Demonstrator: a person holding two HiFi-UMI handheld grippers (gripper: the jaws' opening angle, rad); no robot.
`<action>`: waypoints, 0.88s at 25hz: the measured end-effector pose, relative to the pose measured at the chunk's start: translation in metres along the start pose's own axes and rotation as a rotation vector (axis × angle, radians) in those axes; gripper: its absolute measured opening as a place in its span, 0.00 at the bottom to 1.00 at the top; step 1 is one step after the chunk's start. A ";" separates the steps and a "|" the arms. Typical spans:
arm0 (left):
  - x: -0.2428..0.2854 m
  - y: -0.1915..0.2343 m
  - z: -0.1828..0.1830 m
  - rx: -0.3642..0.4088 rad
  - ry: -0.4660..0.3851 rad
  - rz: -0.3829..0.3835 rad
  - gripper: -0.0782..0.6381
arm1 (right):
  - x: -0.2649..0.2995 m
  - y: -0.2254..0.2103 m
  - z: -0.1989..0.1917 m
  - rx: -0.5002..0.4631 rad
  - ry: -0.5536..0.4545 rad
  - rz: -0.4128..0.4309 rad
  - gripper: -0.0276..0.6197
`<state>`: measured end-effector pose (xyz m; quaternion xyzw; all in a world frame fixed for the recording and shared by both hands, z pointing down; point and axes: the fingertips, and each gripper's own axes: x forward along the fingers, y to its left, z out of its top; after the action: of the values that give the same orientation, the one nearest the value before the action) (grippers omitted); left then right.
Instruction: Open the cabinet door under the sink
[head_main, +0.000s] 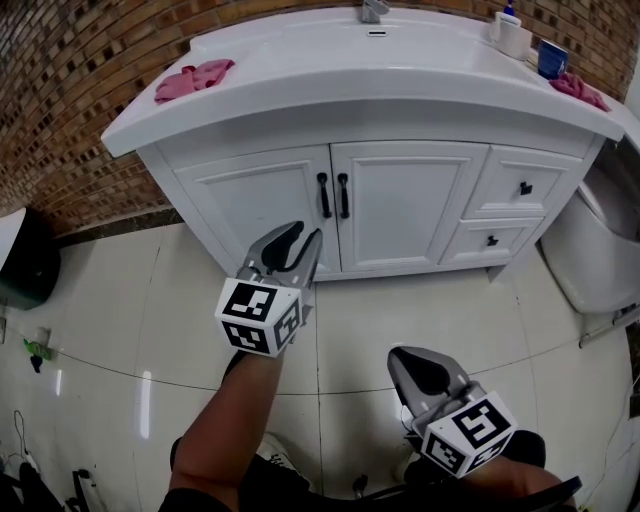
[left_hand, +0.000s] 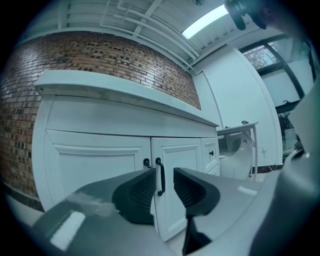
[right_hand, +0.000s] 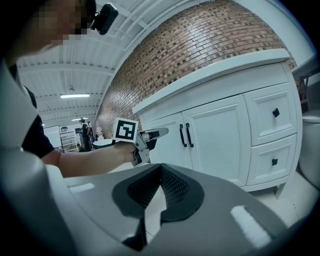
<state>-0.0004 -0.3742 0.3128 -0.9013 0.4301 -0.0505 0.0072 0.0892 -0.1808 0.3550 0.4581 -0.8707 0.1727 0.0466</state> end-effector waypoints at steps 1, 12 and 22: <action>0.006 0.001 -0.001 -0.010 0.000 -0.001 0.28 | 0.001 -0.003 0.000 0.000 0.000 -0.002 0.05; 0.055 0.020 -0.016 0.019 0.054 0.015 0.28 | 0.006 -0.014 -0.002 0.000 0.010 -0.005 0.05; 0.092 0.035 -0.024 -0.008 0.079 0.043 0.28 | 0.004 -0.015 -0.001 0.009 0.010 -0.005 0.05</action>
<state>0.0274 -0.4667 0.3424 -0.8892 0.4496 -0.0839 -0.0123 0.0986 -0.1914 0.3610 0.4596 -0.8686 0.1786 0.0494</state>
